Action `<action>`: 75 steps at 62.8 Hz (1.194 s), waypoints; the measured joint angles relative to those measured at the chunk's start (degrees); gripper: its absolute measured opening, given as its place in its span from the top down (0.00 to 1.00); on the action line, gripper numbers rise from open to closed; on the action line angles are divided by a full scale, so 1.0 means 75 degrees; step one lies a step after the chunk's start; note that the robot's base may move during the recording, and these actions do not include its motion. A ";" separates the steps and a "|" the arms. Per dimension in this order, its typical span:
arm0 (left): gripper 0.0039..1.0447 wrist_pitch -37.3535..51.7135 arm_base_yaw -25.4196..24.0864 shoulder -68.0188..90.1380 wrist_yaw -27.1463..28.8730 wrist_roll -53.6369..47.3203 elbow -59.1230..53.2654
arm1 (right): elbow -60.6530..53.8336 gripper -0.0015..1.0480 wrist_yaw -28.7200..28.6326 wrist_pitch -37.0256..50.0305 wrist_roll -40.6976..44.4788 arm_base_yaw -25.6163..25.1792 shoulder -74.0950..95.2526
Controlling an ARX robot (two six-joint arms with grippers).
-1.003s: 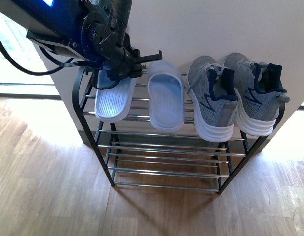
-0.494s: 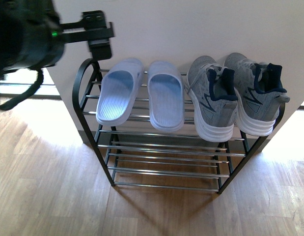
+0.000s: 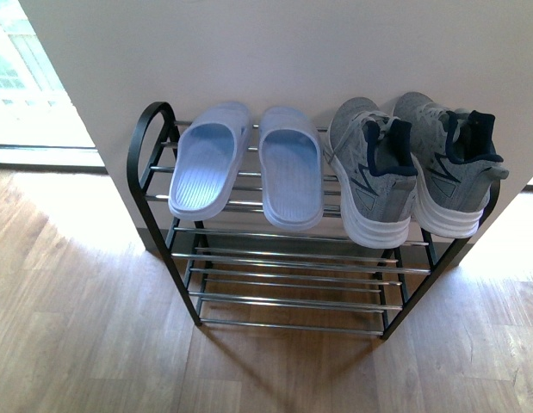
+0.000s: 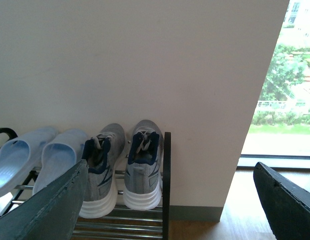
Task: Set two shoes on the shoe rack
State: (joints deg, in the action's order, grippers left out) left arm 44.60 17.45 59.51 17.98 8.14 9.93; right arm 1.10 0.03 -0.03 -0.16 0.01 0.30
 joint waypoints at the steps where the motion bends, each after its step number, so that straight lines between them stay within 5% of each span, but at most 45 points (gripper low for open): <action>1: 0.38 0.0163 -0.0038 -0.0055 -0.0134 -0.0137 -0.0073 | 0.0000 0.09 -0.0003 0.0000 0.0003 0.0000 0.0000; 25: 0.98 -0.0172 -0.1093 -0.1848 -0.1230 -0.0959 -0.0968 | 0.0000 0.09 0.0000 0.0000 0.0000 0.0000 -0.0003; 40: 0.99 -0.1093 -0.1518 -0.2929 -0.1644 -0.0997 -0.1218 | 0.0000 0.09 -0.0003 0.0000 0.0000 0.0000 -0.0003; 47: 0.99 -0.1757 -0.2229 -0.3646 -0.2317 -0.1005 -0.1224 | 0.0000 0.09 0.0000 0.0000 0.0000 0.0000 -0.0003; 75: 0.99 -0.3305 -0.2294 -0.5295 -0.2384 -0.1005 -0.1224 | 0.0000 0.09 0.0000 0.0000 0.0000 0.0000 -0.0003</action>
State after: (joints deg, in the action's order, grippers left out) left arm 19.81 0.25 19.79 0.10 0.60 0.75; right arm 1.10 0.03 -0.03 -0.16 0.01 0.27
